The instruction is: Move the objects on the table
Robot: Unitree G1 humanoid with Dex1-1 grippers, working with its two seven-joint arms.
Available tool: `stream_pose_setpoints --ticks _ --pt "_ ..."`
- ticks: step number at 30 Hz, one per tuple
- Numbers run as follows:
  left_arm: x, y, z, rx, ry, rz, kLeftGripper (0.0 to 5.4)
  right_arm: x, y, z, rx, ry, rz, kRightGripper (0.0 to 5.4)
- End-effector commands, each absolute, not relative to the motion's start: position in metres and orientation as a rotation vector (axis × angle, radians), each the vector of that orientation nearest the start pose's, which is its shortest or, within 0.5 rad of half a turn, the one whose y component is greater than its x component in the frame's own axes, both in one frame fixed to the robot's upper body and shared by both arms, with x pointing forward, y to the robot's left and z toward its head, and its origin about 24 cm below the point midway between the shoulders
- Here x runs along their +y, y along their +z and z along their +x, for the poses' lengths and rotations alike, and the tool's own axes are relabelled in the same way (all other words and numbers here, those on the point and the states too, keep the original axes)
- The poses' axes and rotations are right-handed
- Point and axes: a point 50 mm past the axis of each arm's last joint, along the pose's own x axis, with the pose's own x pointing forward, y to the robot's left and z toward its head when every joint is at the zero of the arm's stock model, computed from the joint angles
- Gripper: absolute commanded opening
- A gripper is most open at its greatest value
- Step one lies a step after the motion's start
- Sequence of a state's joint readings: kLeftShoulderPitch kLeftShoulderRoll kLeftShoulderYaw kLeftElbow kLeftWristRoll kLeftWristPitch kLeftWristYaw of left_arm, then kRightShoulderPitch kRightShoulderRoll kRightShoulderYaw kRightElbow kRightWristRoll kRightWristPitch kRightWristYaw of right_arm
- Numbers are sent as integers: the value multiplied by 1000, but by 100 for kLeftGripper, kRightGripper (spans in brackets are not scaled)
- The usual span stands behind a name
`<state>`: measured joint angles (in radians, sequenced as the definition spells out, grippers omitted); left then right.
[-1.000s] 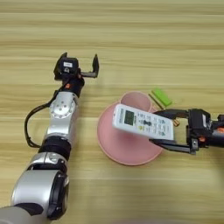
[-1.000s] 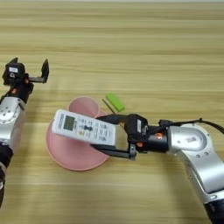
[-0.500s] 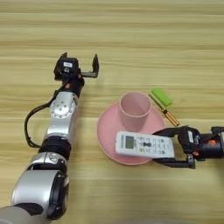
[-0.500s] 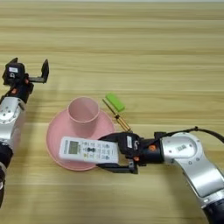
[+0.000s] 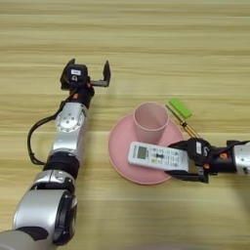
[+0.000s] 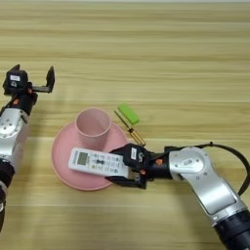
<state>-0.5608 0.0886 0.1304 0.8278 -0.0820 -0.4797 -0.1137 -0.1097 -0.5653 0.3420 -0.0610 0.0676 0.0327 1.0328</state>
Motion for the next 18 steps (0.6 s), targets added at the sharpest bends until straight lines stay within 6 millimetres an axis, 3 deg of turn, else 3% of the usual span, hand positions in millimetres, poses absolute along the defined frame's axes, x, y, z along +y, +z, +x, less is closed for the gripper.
stream_pose_setpoints --ticks 1,18 --pt "153 64 347 -213 -89 -12 540 -138 45 229 254 1348 -514 291" --pt "151 64 348 -210 -92 -11 540 -124 38 236 262 1344 -542 291"
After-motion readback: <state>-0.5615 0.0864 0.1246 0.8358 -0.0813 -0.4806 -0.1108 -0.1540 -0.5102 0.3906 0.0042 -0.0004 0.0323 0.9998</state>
